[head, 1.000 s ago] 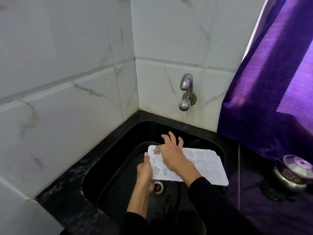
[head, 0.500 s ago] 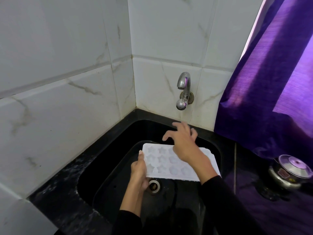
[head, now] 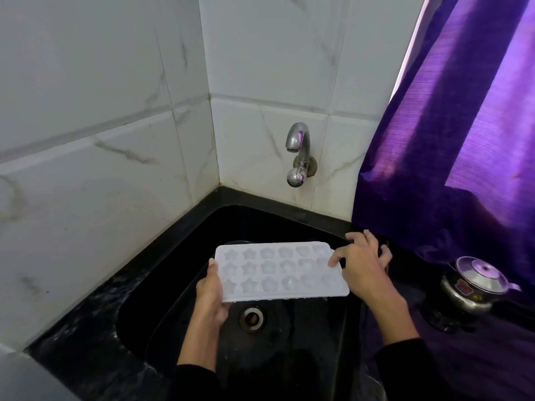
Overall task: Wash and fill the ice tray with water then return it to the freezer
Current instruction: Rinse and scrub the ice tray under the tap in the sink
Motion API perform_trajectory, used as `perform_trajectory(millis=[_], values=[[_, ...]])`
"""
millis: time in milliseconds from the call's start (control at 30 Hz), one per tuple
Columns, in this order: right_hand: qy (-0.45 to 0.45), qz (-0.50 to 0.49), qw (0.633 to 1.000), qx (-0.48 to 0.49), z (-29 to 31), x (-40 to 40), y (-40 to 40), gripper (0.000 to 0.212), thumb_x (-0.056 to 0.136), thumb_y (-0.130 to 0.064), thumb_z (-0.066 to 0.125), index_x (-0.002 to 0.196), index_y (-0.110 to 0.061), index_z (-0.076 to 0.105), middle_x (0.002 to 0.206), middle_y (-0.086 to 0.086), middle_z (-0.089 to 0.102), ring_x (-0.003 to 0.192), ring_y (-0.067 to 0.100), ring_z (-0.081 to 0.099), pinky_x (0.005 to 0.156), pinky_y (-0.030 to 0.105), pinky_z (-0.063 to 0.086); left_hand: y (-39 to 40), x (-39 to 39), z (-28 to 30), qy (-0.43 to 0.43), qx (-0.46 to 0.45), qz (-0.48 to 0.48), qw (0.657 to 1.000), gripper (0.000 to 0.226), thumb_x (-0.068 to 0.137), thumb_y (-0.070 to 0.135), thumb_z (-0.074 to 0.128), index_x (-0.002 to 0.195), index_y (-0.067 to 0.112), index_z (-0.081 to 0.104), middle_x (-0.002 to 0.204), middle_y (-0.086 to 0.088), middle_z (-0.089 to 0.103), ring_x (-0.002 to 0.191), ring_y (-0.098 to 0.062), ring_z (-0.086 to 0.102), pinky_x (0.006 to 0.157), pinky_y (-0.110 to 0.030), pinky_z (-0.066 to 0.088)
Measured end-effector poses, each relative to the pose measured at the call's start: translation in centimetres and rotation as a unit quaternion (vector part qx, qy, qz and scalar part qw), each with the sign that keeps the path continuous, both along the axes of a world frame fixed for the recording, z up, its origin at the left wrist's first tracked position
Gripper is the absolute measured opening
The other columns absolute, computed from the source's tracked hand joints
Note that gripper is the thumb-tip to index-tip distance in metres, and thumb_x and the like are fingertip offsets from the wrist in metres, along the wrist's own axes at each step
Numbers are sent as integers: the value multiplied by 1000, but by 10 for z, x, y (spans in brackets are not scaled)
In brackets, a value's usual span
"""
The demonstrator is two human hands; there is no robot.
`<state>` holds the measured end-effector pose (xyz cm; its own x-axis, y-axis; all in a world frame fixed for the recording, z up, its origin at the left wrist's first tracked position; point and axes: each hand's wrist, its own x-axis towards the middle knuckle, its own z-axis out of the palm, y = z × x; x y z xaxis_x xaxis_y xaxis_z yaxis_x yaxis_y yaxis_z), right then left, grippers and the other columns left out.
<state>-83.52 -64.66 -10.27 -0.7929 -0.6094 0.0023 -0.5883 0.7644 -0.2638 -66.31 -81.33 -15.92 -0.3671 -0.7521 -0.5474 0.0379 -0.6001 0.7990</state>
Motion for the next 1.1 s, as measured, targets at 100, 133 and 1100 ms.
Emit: perform_trajectory(millis=[100, 133, 1100], values=[[0, 12, 1000, 14, -7, 6, -2, 61, 83, 11, 50, 121, -34, 64, 159, 5, 13, 148, 27, -7, 117, 52, -1, 0, 0, 0, 3, 1, 4, 1000, 37, 99, 43, 39, 92, 12, 57, 91, -13, 67, 82, -31, 65, 66, -41, 53], [-3, 21, 1000, 21, -8, 8, -3, 63, 83, 12, 49, 122, -35, 63, 160, 6, 10, 148, 28, -8, 117, 52, -2, 0, 0, 0, 4, 2, 5, 1000, 36, 99, 42, 39, 93, 11, 57, 91, -13, 67, 82, -31, 65, 65, -41, 53], [-44, 5, 999, 30, 0, 15, 2, 35, 92, -6, 49, 112, -28, 68, 158, 7, 13, 148, 28, -10, 117, 53, -4, 6, -3, 2, 5, 0, 2, 1000, 37, 99, 42, 39, 98, 9, 57, 94, -15, 67, 86, -33, 65, 71, -44, 54]])
